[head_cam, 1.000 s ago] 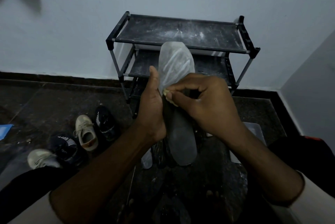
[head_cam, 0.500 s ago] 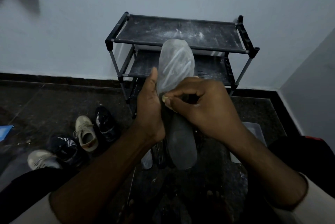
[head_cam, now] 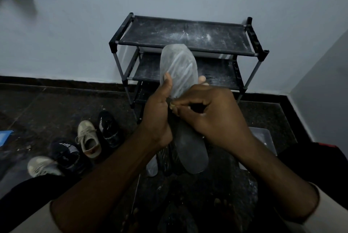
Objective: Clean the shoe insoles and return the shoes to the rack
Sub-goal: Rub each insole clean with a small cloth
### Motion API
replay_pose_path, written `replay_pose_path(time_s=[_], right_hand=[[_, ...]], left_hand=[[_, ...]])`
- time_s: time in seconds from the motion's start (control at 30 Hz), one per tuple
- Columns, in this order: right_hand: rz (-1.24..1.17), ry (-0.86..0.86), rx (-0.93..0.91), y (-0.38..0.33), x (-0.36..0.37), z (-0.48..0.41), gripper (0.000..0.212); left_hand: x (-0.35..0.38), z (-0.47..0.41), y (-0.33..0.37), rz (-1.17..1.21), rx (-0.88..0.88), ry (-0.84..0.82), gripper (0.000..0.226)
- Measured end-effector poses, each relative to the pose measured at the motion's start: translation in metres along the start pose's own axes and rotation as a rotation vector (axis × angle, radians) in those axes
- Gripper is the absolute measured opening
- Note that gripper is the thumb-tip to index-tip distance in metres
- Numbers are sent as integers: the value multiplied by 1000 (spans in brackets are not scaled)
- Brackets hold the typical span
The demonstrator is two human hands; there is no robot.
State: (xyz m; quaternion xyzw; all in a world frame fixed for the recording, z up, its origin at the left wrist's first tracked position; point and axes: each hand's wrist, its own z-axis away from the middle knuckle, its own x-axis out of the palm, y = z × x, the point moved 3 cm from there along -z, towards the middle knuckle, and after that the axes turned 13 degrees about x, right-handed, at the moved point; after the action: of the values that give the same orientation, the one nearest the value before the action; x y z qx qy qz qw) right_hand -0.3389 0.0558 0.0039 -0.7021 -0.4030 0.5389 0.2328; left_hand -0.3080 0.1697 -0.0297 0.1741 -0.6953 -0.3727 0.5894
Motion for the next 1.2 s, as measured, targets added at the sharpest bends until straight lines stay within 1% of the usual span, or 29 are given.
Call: replay_pose_path(time_s=[0.13, 0.27, 0.4, 0.53, 0.7, 0.83, 1.0, 1.13, 1.2], right_hand=[[-11, 75, 23, 5, -8, -8, 9], [18, 10, 16, 0, 0, -1, 10], [-18, 80, 52, 6, -11, -8, 8], [43, 15, 15, 0, -2, -1, 8], [2, 94, 44, 10, -13, -6, 7], [48, 33, 17, 5, -4, 1, 6], [-5, 101, 50, 14, -16, -8, 5], [50, 46, 23, 7, -6, 0, 6], [41, 71, 37, 12, -11, -1, 6]], left_hand=[[2, 1, 0, 66, -9, -30, 67], [2, 0, -1, 55, 1, -35, 68], [4, 3, -1, 57, -3, -34, 64], [3, 1, -2, 57, -3, -37, 67], [2, 1, -4, 59, 5, -24, 63], [1, -1, -4, 65, 11, -35, 66], [2, 0, -5, 44, 21, -27, 63], [0, -3, -6, 73, 8, -21, 65], [1, -3, -5, 62, 14, -24, 65]])
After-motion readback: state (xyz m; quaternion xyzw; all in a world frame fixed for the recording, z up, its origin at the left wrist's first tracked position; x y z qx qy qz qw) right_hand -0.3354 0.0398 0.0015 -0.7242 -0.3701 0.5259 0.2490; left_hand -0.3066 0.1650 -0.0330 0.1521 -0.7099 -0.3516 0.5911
